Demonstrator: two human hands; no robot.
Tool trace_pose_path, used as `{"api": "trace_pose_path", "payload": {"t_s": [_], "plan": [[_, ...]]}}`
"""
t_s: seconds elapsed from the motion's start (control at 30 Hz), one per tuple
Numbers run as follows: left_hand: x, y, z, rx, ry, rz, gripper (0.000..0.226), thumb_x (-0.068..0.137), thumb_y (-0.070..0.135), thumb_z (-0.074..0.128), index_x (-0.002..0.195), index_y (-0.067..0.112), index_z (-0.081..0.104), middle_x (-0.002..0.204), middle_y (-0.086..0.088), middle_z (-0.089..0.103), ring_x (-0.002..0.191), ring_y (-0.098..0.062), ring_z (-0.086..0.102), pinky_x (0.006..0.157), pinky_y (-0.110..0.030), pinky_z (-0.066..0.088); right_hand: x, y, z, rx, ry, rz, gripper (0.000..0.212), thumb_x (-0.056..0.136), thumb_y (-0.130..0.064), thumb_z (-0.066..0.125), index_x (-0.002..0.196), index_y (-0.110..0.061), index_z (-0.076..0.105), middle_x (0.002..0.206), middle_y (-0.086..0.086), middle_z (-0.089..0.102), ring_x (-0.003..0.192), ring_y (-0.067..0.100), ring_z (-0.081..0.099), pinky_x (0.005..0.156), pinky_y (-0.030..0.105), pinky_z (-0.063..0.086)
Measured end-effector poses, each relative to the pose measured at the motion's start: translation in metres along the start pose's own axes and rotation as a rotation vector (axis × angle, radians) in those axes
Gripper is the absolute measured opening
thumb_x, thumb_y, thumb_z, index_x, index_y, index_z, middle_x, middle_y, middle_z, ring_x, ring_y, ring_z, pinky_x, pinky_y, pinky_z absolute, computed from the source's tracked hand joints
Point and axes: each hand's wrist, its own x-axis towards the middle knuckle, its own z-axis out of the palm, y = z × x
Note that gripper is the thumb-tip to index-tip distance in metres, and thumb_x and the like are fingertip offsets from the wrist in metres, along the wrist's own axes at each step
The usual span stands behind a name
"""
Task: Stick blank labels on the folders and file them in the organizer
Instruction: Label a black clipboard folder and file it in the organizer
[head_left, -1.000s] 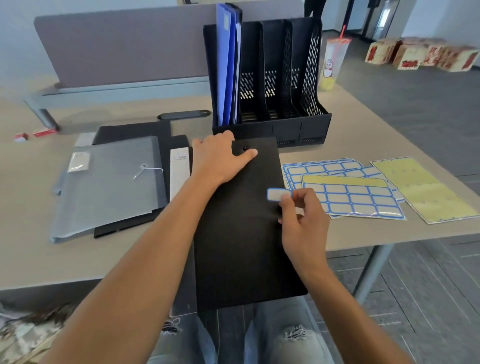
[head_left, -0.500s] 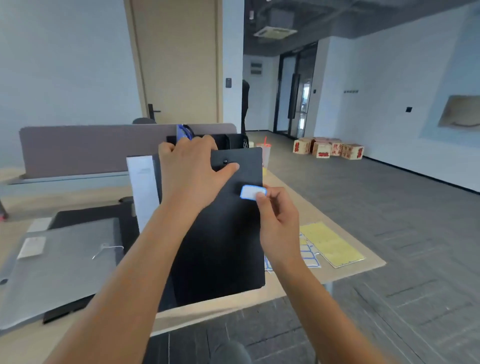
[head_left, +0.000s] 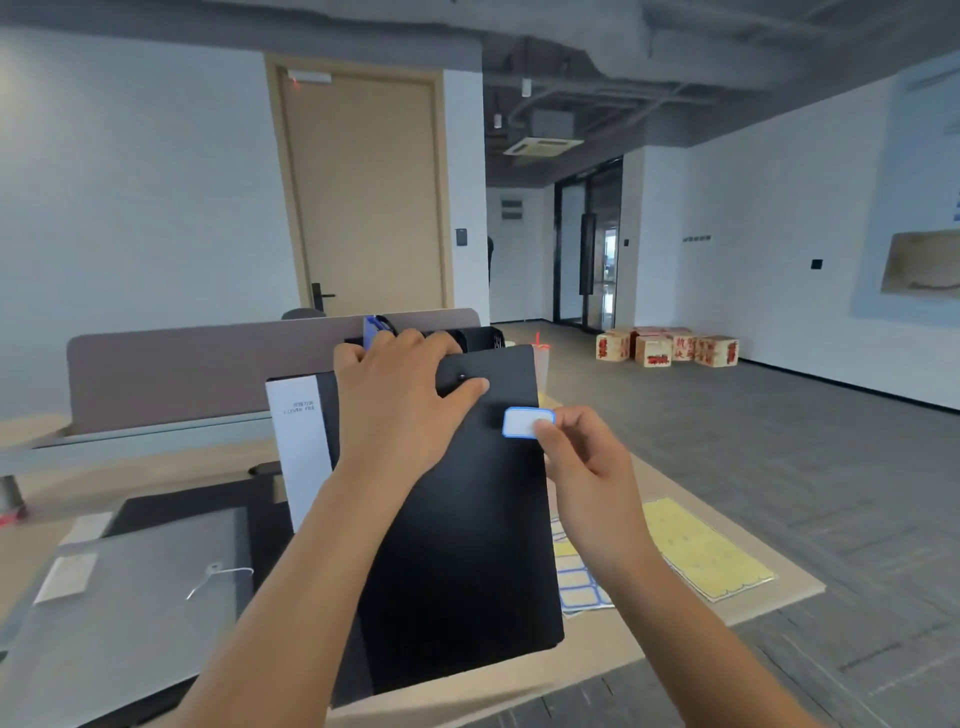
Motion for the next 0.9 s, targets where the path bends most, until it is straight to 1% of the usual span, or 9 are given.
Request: {"api": "trace_pose_path", "payload": {"t_s": [0.1, 0.17, 0.23, 0.33, 0.4, 0.47, 0.57, 0.73, 0.9], "plan": [[-0.003, -0.008, 0.006, -0.089, -0.009, -0.025, 0.039, 0.092, 0.063, 0.052, 0.118, 0.036, 0.065, 0.111, 0.011, 0.065, 0.107, -0.017, 0.055, 0.093, -0.04, 0.028, 0.006, -0.002, 0.002, 0.015, 0.026, -0.016, 0.022, 0.106, -0.032, 0.059, 0.088, -0.021, 0.061, 0.074, -0.002, 0.053, 0.072, 0.013, 0.047, 0.074, 0.036, 0.045], [-0.006, -0.012, 0.009, -0.115, -0.026, -0.01, 0.035, 0.094, 0.058, 0.051, 0.119, 0.038, 0.066, 0.11, 0.012, 0.064, 0.108, -0.015, 0.054, 0.094, -0.039, 0.027, 0.009, -0.004, 0.005, 0.037, 0.02, -0.025, 0.022, 0.104, -0.038, 0.059, 0.087, -0.024, 0.062, 0.085, 0.014, 0.063, 0.08, 0.028, 0.056, 0.087, 0.051, 0.057], [-0.007, -0.014, 0.011, -0.115, -0.066, 0.022, 0.031, 0.096, 0.054, 0.051, 0.12, 0.041, 0.066, 0.109, 0.013, 0.064, 0.108, -0.014, 0.053, 0.094, -0.038, 0.027, 0.012, -0.005, 0.008, 0.033, 0.011, -0.024, 0.021, 0.102, -0.041, 0.059, 0.088, -0.025, 0.063, 0.099, 0.019, 0.067, 0.099, 0.04, 0.064, 0.098, 0.064, 0.054], [-0.01, -0.013, 0.011, -0.104, -0.096, 0.066, 0.031, 0.098, 0.052, 0.051, 0.125, 0.043, 0.063, 0.113, 0.014, 0.064, 0.111, -0.014, 0.052, 0.098, -0.039, 0.028, 0.017, -0.007, 0.009, 0.034, 0.049, -0.033, 0.019, 0.102, -0.033, 0.062, 0.087, -0.023, 0.065, 0.096, 0.015, 0.071, 0.096, 0.033, 0.069, 0.096, 0.065, 0.055], [-0.013, -0.013, 0.011, -0.123, -0.08, 0.083, 0.032, 0.1, 0.05, 0.05, 0.129, 0.043, 0.061, 0.114, 0.013, 0.065, 0.106, -0.014, 0.052, 0.098, -0.037, 0.029, 0.02, -0.009, 0.008, 0.031, 0.122, -0.066, 0.017, 0.101, -0.026, 0.065, 0.085, -0.02, 0.066, 0.101, 0.001, 0.076, 0.097, 0.014, 0.071, 0.095, 0.049, 0.06], [-0.016, -0.012, 0.011, -0.171, -0.061, 0.078, 0.031, 0.1, 0.046, 0.053, 0.128, 0.04, 0.063, 0.114, 0.011, 0.066, 0.096, -0.013, 0.047, 0.092, -0.03, 0.03, 0.021, -0.012, 0.006, 0.025, 0.191, -0.121, 0.013, 0.1, -0.016, 0.066, 0.087, -0.013, 0.066, 0.116, -0.005, 0.074, 0.1, -0.005, 0.066, 0.081, 0.014, 0.054], [-0.016, -0.01, 0.013, -0.216, -0.058, 0.085, 0.026, 0.099, 0.04, 0.057, 0.121, 0.033, 0.068, 0.115, 0.01, 0.068, 0.101, -0.015, 0.054, 0.087, -0.026, 0.033, 0.018, -0.01, 0.005, -0.067, 0.172, -0.195, 0.01, 0.102, -0.014, 0.064, 0.093, -0.012, 0.064, 0.117, -0.004, 0.07, 0.098, -0.004, 0.061, 0.07, 0.005, 0.044], [-0.02, -0.005, 0.007, -0.252, -0.004, 0.104, 0.028, 0.099, 0.032, 0.057, 0.126, 0.038, 0.063, 0.113, 0.011, 0.07, 0.088, -0.007, 0.042, 0.086, -0.025, 0.027, 0.014, -0.001, 0.005, -0.151, 0.131, -0.292, 0.014, 0.104, -0.014, 0.06, 0.093, -0.023, 0.06, 0.125, -0.012, 0.062, 0.121, 0.002, 0.058, 0.094, 0.021, 0.051], [-0.025, -0.006, 0.006, -0.206, 0.036, 0.186, 0.031, 0.099, 0.028, 0.058, 0.128, 0.039, 0.066, 0.102, 0.008, 0.072, 0.09, -0.018, 0.057, 0.082, -0.03, 0.03, 0.011, -0.008, 0.003, -0.102, 0.034, -0.183, 0.018, 0.108, -0.021, 0.055, 0.093, -0.022, 0.064, 0.082, -0.013, 0.07, 0.081, 0.004, 0.065, 0.086, 0.051, 0.06]]}}
